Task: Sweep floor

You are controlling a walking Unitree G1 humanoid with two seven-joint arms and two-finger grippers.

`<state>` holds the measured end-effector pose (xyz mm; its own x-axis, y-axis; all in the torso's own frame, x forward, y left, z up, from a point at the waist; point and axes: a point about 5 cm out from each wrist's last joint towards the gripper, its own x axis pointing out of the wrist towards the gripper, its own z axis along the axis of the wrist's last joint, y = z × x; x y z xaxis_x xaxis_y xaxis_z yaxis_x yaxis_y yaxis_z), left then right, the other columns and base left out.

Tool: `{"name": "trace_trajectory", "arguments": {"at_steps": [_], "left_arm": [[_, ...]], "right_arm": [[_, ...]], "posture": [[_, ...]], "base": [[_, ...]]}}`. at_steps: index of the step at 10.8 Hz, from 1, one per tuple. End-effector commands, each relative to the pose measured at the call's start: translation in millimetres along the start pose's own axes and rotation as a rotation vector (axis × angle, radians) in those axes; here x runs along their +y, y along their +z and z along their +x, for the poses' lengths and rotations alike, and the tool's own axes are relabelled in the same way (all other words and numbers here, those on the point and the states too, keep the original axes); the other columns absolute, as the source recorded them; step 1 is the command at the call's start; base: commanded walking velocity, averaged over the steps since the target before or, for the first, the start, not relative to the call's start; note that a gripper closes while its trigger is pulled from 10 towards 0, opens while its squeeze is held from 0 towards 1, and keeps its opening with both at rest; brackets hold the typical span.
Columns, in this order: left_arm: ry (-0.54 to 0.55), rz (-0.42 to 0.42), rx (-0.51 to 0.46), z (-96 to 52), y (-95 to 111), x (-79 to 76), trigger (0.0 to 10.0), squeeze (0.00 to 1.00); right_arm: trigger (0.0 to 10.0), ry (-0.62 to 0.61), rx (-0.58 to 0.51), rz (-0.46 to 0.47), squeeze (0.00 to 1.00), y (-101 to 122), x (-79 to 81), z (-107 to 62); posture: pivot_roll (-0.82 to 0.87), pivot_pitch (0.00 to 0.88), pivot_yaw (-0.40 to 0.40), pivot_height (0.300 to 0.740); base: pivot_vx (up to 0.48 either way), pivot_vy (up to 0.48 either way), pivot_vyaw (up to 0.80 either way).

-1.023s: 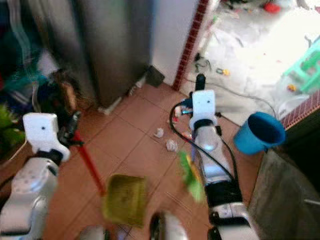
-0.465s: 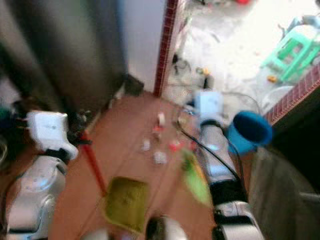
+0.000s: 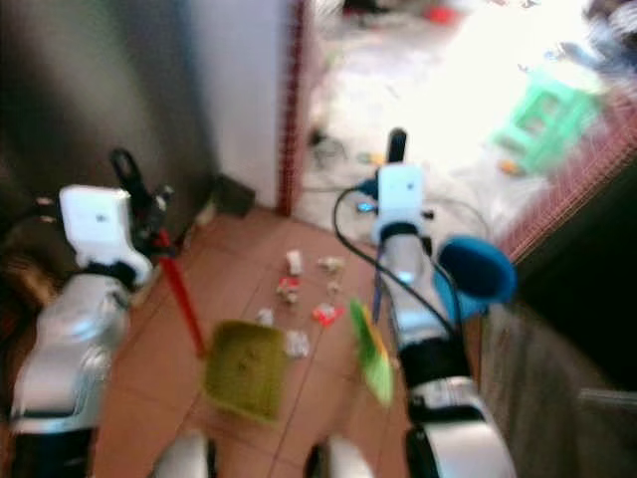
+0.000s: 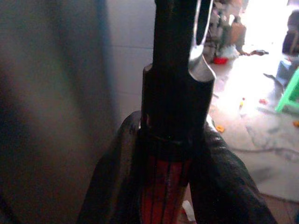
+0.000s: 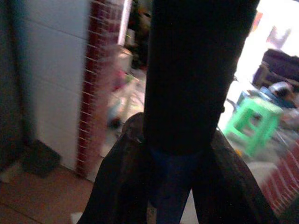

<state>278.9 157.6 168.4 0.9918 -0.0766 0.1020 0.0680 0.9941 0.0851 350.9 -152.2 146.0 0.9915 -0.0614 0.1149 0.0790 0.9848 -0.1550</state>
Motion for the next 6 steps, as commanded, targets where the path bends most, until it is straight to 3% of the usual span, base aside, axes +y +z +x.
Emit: {"name": "trace_trajectory", "arguments": {"at_steps": [1, 3, 6], "left_arm": [[-0.005, -0.062, -0.055, -3.2, 10, -3.4, 10.0, 0.0], [0.023, -0.064, 0.006, -10.6, -13, -4.1, 10.0, 0.0], [0.044, -0.033, 0.02, -8.3, -19, -3.6, 10.0, 0.0]], "right_arm": [[10.0, 0.004, -0.061, -0.056, 0.0, 13, 1.2, 2.6], [10.0, -0.004, -0.047, -0.016, 0.0, 9, 5.7, 2.3], [10.0, 0.007, -0.031, -0.006, 0.0, 6, -3.2, 1.5]], "posture": [[0.1, 0.03, -0.097, 0.74], [0.06, 0.015, -0.077, 0.74], [0.05, 0.059, -0.081, 0.74]], "base": [[0.0, 0.0, 0.0], [0.0, 0.0, 0.0], [0.0, 0.0, 0.0]]}}
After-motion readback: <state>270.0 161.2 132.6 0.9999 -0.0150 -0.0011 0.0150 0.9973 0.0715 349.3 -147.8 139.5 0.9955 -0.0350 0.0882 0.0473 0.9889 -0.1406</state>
